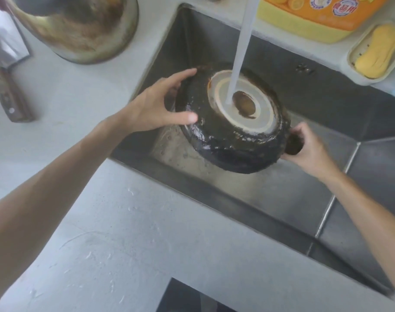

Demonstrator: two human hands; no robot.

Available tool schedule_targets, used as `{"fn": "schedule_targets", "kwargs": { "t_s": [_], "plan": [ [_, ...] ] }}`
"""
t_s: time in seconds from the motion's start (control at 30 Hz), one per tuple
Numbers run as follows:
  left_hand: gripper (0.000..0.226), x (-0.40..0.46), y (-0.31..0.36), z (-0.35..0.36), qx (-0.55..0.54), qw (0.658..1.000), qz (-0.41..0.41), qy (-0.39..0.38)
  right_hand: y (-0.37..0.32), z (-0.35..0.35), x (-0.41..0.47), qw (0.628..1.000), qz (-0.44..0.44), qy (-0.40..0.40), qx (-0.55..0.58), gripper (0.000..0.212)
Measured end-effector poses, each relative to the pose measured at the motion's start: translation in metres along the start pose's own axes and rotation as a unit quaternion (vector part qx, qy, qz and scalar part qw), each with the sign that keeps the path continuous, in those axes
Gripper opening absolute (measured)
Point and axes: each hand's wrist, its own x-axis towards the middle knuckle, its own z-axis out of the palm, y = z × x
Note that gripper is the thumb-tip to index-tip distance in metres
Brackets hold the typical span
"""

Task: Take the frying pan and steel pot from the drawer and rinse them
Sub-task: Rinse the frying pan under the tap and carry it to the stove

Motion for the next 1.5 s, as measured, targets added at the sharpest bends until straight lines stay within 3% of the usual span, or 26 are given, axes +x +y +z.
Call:
{"fn": "schedule_targets", "kwargs": {
  "t_s": [0.13,0.2,0.3,0.37,0.43,0.5,0.6,0.8,0.9,0.97,1.07,1.2,1.3,1.5],
  "plan": [
    [0.060,0.018,0.006,-0.003,-0.007,0.996,-0.088,-0.013,0.005,0.009,0.009,0.999,0.017,-0.040,0.016,0.035],
    [0.057,0.013,-0.002,0.002,-0.025,0.993,-0.108,-0.041,0.003,-0.004,0.017,0.999,0.008,-0.040,-0.003,0.038],
    [0.081,-0.010,-0.026,0.026,-0.101,0.983,-0.117,-0.094,-0.012,-0.030,0.029,0.995,-0.023,-0.019,-0.098,0.035],
    [0.112,-0.021,-0.038,0.047,-0.103,0.983,-0.112,-0.102,-0.026,-0.045,0.034,0.984,-0.051,0.000,-0.171,0.035],
    [0.130,-0.026,-0.040,0.058,-0.089,0.988,-0.100,-0.077,-0.036,-0.050,0.036,0.976,-0.075,0.016,-0.202,0.036],
    [0.131,-0.027,-0.033,0.053,-0.077,0.994,-0.080,-0.017,-0.039,-0.050,0.033,0.979,-0.077,0.022,-0.187,0.040],
    [0.129,-0.030,-0.017,0.026,0.004,0.998,-0.025,0.057,-0.033,-0.039,0.027,0.990,-0.065,0.006,-0.124,0.050],
    [0.123,-0.029,0.032,-0.024,0.285,0.957,0.020,0.046,-0.010,0.015,0.019,1.000,-0.015,0.012,-0.002,0.041],
    [0.122,-0.025,0.052,-0.026,0.319,0.947,0.016,0.025,0.001,0.032,0.020,0.995,-0.016,-0.024,0.091,0.040],
    [0.122,-0.020,0.049,-0.022,0.307,0.951,-0.028,-0.007,0.007,0.029,0.023,0.994,-0.023,-0.054,0.097,0.032],
    [0.124,-0.017,0.019,-0.012,0.193,0.974,-0.108,-0.058,0.005,0.003,0.025,0.995,-0.026,-0.066,0.070,0.029],
    [0.129,-0.019,-0.020,0.021,0.021,0.983,-0.159,-0.087,-0.018,-0.039,0.034,0.993,-0.071,-0.067,-0.065,0.038],
    [0.142,-0.017,-0.037,0.047,-0.028,0.983,-0.159,-0.092,-0.039,-0.057,0.037,0.981,-0.133,-0.041,-0.139,0.041],
    [0.146,-0.024,-0.025,0.046,0.089,0.992,-0.045,0.078,-0.042,-0.049,0.020,0.971,-0.177,0.062,-0.148,0.039]
  ]
}}
